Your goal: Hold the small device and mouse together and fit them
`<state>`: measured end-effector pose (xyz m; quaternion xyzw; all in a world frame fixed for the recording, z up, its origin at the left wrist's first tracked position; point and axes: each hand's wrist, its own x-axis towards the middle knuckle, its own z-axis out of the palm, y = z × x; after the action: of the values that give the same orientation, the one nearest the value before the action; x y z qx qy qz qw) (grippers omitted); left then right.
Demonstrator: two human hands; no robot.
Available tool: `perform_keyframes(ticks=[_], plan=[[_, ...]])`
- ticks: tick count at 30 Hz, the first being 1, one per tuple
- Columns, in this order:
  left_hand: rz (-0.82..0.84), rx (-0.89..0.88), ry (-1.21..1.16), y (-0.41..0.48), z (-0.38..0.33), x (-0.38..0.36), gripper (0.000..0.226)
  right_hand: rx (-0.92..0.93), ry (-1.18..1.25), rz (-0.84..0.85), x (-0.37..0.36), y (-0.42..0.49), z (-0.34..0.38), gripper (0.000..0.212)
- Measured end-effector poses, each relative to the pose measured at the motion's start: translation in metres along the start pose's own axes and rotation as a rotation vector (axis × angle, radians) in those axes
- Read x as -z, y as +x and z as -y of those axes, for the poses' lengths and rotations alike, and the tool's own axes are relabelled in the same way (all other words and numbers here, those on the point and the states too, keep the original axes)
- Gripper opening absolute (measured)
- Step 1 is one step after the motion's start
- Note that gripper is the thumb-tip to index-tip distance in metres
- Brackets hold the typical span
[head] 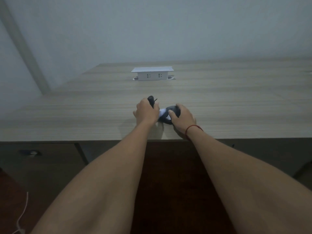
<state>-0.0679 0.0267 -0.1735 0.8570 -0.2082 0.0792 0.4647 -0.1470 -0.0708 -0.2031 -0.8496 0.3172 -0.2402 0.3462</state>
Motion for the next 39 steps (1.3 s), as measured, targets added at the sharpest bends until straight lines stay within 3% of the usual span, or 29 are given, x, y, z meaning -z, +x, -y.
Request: perform_keyframes(ticks=[5,9,13,15,17,22,25,30,34,39], plan=[[0.003,-0.105,-0.172,0.0,0.005,0.0,0.021,-0.032,0.053,0.038,0.002,0.002,-0.001,0.062],[-0.077,0.051,-0.053,-0.004,0.02,-0.004,0.026,-0.04,0.115,0.058,0.004,0.001,-0.002,0.064],[-0.092,0.076,-0.328,-0.002,0.007,-0.003,0.025,-0.05,0.143,0.072,0.004,0.004,-0.002,0.064],[-0.022,0.054,-0.209,-0.004,0.006,-0.007,0.032,-0.053,0.145,0.072,0.003,0.004,-0.003,0.064],[-0.06,0.061,-0.073,-0.005,0.007,-0.006,0.031,-0.053,0.145,0.068,0.002,0.004,-0.004,0.064],[-0.067,-0.076,-0.208,-0.005,0.002,-0.006,0.022,-0.045,0.174,0.079,0.001,0.006,-0.005,0.065],[-0.105,0.019,-0.085,-0.003,0.0,-0.008,0.029,-0.048,0.205,0.097,0.004,0.007,-0.007,0.069],[-0.17,-0.003,-0.332,0.005,-0.015,-0.003,0.03,-0.059,0.239,0.144,0.007,0.008,-0.009,0.08],[0.015,-0.066,-0.117,0.0,-0.004,-0.008,0.025,-0.091,0.137,0.177,0.005,0.007,-0.005,0.103],[-0.121,-0.104,-0.127,0.008,0.009,0.002,0.024,-0.045,-0.036,0.126,0.001,0.005,-0.004,0.096]])
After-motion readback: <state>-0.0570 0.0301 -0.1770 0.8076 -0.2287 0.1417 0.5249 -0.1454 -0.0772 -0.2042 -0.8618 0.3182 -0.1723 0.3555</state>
